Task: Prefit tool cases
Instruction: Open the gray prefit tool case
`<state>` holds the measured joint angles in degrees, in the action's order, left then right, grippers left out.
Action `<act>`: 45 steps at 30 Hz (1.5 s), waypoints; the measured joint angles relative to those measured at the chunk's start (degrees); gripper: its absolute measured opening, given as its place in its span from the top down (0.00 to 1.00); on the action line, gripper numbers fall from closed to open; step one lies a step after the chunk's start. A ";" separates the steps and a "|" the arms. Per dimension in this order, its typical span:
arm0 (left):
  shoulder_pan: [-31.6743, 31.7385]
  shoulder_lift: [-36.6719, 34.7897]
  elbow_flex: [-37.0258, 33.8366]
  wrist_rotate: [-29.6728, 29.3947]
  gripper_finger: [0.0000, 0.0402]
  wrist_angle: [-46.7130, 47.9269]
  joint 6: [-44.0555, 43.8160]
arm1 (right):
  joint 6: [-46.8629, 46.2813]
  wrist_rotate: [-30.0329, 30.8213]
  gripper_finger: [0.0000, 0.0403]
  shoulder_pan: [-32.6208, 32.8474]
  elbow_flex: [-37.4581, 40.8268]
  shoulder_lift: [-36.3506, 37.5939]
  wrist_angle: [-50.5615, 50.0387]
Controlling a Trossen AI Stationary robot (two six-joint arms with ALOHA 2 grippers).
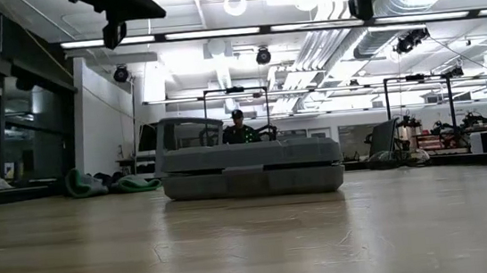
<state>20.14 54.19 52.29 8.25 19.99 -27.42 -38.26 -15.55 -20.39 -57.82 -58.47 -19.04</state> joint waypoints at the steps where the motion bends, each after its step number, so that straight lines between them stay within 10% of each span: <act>1: 0.00 0.34 0.00 0.02 1.00 -0.07 0.51 | -0.22 0.04 1.00 0.37 0.00 -0.21 -0.03; 25: -1.71 2.72 0.07 -0.40 1.00 0.17 3.66 | -0.70 7.02 1.00 3.22 0.04 -1.41 -1.99; 45: -14.75 18.45 0.02 -9.00 1.00 7.88 6.72 | -14.19 22.59 1.00 19.54 18.14 -16.36 13.13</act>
<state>5.39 72.64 52.31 -0.75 27.87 -20.71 -52.46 7.03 -0.85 -39.69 -74.83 -5.92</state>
